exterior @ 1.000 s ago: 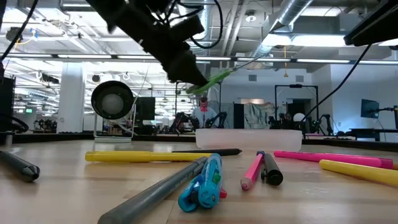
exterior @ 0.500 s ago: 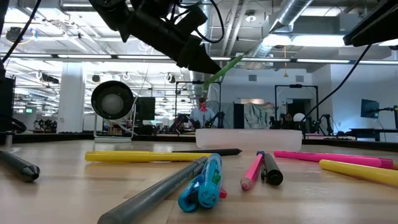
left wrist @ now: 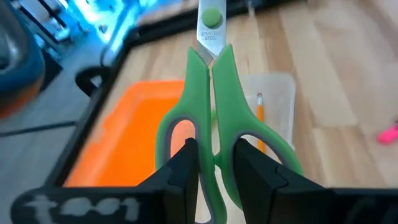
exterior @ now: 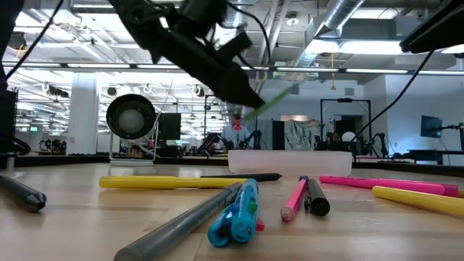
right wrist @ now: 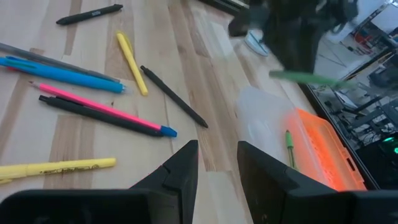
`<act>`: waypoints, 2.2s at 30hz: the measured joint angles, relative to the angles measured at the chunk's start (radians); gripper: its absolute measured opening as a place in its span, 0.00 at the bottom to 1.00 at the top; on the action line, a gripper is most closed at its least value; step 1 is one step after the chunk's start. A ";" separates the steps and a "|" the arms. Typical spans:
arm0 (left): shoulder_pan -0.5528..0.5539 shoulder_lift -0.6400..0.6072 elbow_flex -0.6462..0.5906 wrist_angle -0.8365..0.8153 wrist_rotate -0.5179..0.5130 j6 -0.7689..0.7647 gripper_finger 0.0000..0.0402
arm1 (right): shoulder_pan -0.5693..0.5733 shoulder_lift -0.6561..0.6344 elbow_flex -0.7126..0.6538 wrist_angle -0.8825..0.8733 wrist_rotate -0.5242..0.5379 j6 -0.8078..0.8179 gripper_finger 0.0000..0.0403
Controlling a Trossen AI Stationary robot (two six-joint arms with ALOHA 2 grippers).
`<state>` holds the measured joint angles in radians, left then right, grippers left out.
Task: Pick & place school supplies into a supply box
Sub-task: Put the green scissors into the supply box, then put the yellow pencil into the supply box
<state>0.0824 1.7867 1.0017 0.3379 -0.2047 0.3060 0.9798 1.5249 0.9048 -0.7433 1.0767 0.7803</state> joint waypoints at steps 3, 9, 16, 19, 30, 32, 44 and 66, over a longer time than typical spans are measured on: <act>0.009 0.056 0.049 -0.026 -0.001 -0.004 0.18 | 0.001 0.000 0.000 -0.002 -0.001 0.006 0.27; 0.038 0.164 0.193 -0.232 0.021 -0.049 0.18 | 0.009 0.002 0.000 -0.004 -0.004 0.021 0.27; 0.036 0.250 0.327 -0.398 0.007 -0.045 0.18 | 0.009 0.003 0.000 -0.006 -0.006 0.027 0.27; 0.036 0.263 0.358 -0.452 0.002 -0.042 0.18 | 0.009 0.003 0.000 -0.006 -0.017 0.028 0.27; 0.036 0.262 0.427 -0.644 -0.039 -0.056 0.18 | 0.009 0.003 0.000 -0.012 -0.028 0.034 0.27; 0.036 0.262 0.435 -0.675 -0.037 -0.066 0.18 | 0.009 0.003 0.000 -0.012 -0.028 0.034 0.27; 0.033 0.261 0.442 -0.701 0.002 -0.105 0.18 | 0.008 0.003 0.000 -0.010 -0.028 0.044 0.27; 0.031 0.261 0.442 -0.684 0.001 -0.091 0.40 | 0.009 0.003 0.000 -0.012 -0.029 0.061 0.27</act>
<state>0.1137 2.0480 1.4433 -0.3464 -0.2039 0.2146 0.9886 1.5276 0.9051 -0.7550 1.0477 0.8410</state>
